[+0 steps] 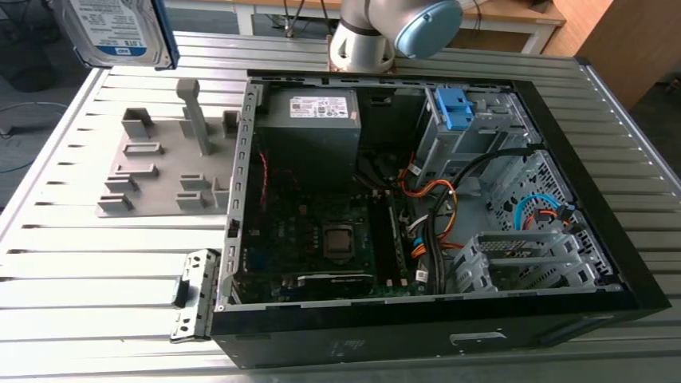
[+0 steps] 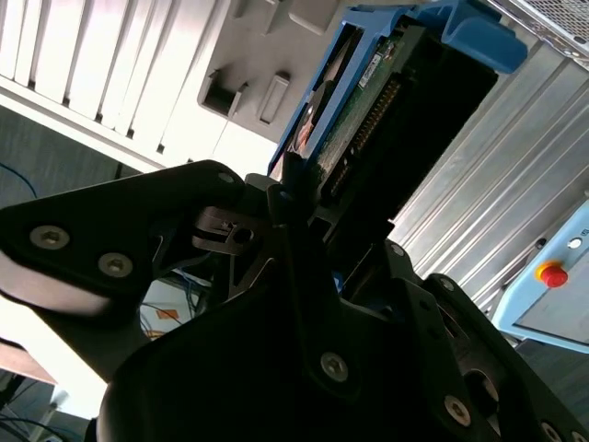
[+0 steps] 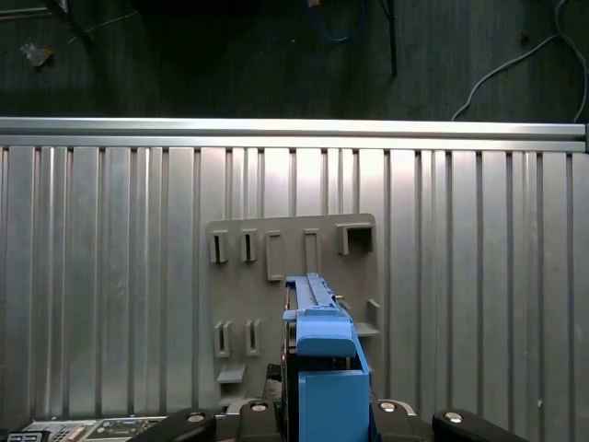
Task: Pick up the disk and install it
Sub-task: 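Pick up the disk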
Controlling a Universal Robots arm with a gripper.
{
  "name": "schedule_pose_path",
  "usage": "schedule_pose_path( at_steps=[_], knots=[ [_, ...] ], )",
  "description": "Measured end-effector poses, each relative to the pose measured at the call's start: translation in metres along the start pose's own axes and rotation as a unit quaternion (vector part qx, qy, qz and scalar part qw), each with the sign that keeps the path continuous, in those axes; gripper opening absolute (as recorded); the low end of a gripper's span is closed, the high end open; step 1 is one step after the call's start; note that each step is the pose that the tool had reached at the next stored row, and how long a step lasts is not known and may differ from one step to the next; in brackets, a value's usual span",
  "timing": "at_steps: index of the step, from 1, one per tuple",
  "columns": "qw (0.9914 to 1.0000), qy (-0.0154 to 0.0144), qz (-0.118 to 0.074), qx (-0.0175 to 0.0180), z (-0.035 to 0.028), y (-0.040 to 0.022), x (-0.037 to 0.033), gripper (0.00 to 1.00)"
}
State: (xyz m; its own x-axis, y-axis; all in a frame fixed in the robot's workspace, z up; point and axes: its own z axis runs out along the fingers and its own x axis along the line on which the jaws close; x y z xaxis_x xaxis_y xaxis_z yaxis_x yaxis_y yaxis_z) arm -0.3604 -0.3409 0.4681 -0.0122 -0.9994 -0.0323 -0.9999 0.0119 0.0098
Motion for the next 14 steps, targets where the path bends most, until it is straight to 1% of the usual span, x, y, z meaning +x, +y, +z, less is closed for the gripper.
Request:
schedule_pose_path(
  at_steps=[5,14],
  knots=[
    [1.00000,0.0000,0.000,0.0000,-0.0001,0.0000,0.0041,0.36],
    [1.00000,0.0000,0.000,0.0000,-0.0003,-0.0001,0.0088,0.36]
  ],
)
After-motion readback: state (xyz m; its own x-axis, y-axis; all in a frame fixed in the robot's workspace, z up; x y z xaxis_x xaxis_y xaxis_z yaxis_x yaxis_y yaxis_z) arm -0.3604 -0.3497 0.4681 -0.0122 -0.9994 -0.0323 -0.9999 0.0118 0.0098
